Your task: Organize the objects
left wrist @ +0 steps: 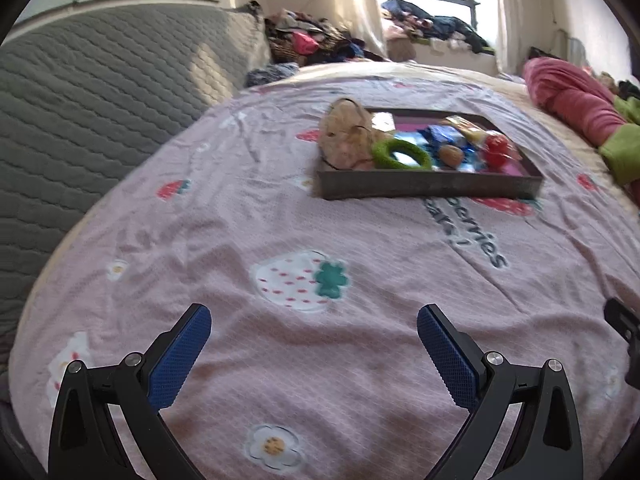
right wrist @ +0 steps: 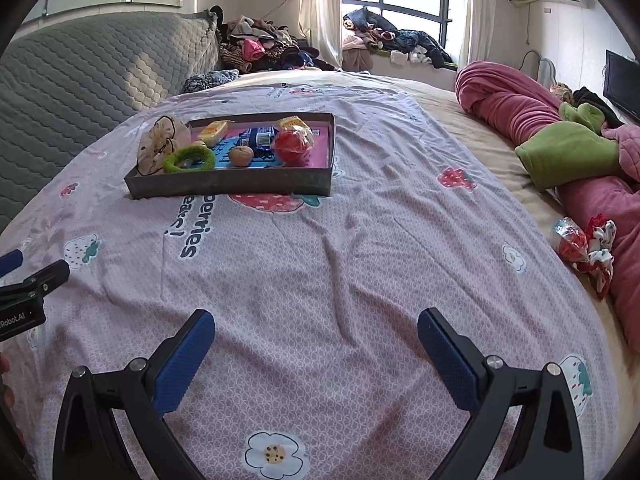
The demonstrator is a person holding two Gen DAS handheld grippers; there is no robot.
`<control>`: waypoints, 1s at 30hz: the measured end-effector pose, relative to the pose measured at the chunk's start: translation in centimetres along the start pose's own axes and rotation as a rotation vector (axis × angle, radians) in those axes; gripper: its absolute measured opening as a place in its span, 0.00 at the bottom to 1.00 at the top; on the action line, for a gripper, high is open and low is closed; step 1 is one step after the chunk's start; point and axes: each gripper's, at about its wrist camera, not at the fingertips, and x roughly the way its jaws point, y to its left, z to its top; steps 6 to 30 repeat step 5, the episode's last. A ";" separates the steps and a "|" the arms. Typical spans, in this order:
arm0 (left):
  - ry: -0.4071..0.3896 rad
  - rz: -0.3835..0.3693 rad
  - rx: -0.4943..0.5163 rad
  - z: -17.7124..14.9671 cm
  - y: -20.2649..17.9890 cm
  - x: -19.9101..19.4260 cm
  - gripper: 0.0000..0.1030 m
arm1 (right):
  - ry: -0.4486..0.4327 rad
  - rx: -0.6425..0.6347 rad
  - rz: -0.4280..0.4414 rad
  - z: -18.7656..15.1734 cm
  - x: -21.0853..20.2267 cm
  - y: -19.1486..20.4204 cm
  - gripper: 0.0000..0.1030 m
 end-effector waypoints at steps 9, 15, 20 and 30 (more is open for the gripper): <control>0.003 0.048 0.021 0.1 -0.1 0.3 1.00 | 0.016 -0.007 -0.004 -0.4 0.5 0.2 0.99; 0.003 0.048 0.021 0.1 -0.1 0.3 1.00 | 0.016 -0.007 -0.004 -0.4 0.5 0.2 0.99; 0.003 0.048 0.021 0.1 -0.1 0.3 1.00 | 0.016 -0.007 -0.004 -0.4 0.5 0.2 0.99; 0.003 0.048 0.021 0.1 -0.1 0.3 1.00 | 0.016 -0.007 -0.004 -0.4 0.5 0.2 0.99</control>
